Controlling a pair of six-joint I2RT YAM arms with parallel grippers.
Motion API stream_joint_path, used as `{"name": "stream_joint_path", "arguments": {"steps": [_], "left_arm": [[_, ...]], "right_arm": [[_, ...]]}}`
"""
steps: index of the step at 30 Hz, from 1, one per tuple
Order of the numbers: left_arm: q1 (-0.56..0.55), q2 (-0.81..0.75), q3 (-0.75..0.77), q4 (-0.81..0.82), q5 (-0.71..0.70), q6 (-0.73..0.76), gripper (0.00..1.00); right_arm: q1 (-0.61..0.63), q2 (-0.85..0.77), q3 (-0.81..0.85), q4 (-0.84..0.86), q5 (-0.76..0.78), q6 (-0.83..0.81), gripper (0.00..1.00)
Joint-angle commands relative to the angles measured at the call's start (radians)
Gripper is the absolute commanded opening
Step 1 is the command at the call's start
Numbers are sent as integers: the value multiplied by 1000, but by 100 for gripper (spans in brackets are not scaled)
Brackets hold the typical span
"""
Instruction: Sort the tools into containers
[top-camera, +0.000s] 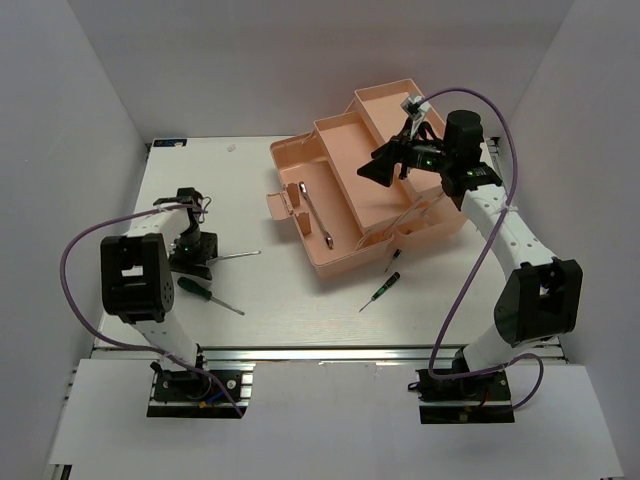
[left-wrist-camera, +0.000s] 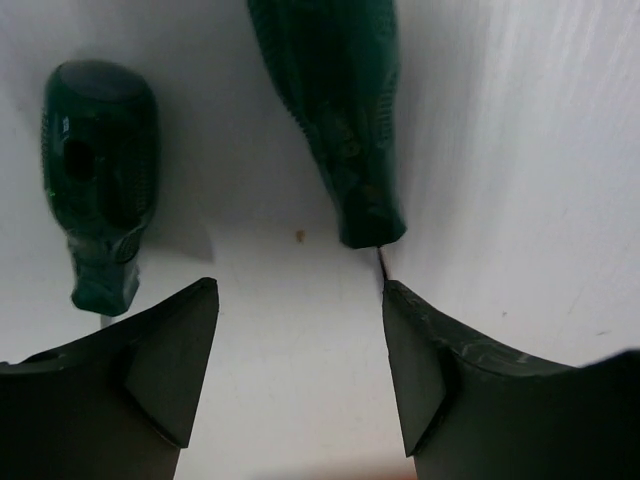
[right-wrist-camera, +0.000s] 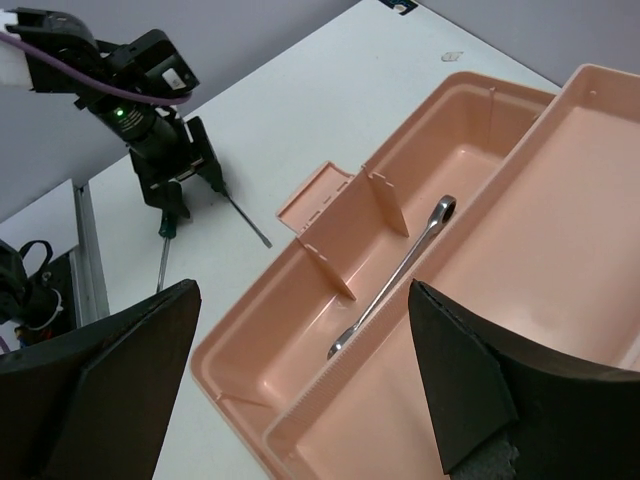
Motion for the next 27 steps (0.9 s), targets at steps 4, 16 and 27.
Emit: {"name": "stream_joint_path", "arguments": {"steps": [4,16,27], "left_arm": [[5,108,118,-34,-116,11,77],[48,214,176,-37,-133,43,37],[31,36,74,125,51,265,0]], "right_arm": [[-2,-42,-19,23,-47,-13,89],[-31,-89,-48,-3,-60,-40,89],[-54,-95,-51,-27,-69,-68,89]]}}
